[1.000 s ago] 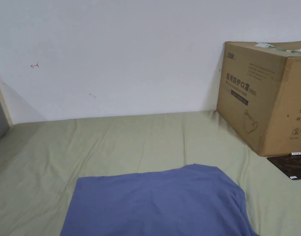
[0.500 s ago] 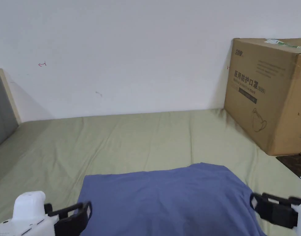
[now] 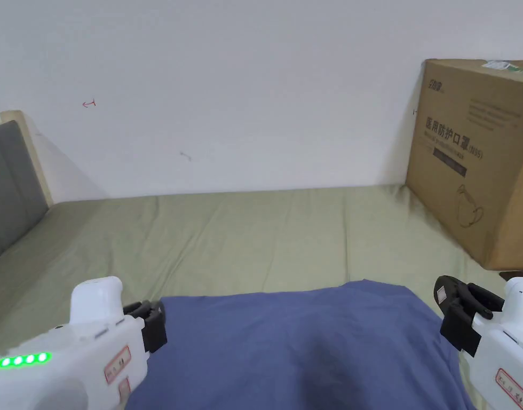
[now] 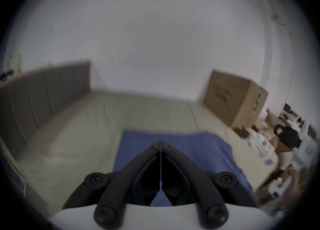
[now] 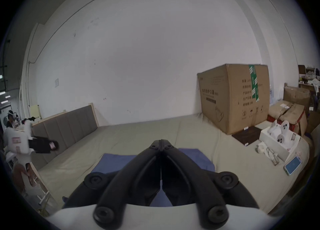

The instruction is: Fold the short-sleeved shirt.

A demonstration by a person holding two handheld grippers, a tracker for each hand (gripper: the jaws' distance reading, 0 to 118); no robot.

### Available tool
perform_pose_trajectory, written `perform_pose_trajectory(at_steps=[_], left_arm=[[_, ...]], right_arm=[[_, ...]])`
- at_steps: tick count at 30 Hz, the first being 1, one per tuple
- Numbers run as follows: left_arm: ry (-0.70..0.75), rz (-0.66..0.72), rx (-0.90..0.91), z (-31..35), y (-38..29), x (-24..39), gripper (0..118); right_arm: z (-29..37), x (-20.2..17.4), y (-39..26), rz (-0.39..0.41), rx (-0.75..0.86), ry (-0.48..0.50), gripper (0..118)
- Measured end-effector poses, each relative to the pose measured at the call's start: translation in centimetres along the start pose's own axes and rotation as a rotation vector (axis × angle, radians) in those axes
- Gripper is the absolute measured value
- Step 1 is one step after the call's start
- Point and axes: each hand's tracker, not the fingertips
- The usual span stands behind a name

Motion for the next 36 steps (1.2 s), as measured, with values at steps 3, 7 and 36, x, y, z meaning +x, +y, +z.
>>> perform_pose_trajectory(at_steps=[3,7,36], left_arm=[[0.024,0.192,-0.481,-3.8,-1.3,-4.3,0],[0.148,0.135,-0.555,-3.9,-6.7,-7.5,23],[0.069,0.175,-0.448,-1.7,-11.8,-7.9,6]], right_arm=[[-0.4,0.6,-0.9,-0.028,-0.100,0.026,0],[-0.7,1.0,-1.8,-0.039,-0.193,-0.046,0],[-1.9,8.9,-9.0,-0.192,-0.810,-0.079,94]])
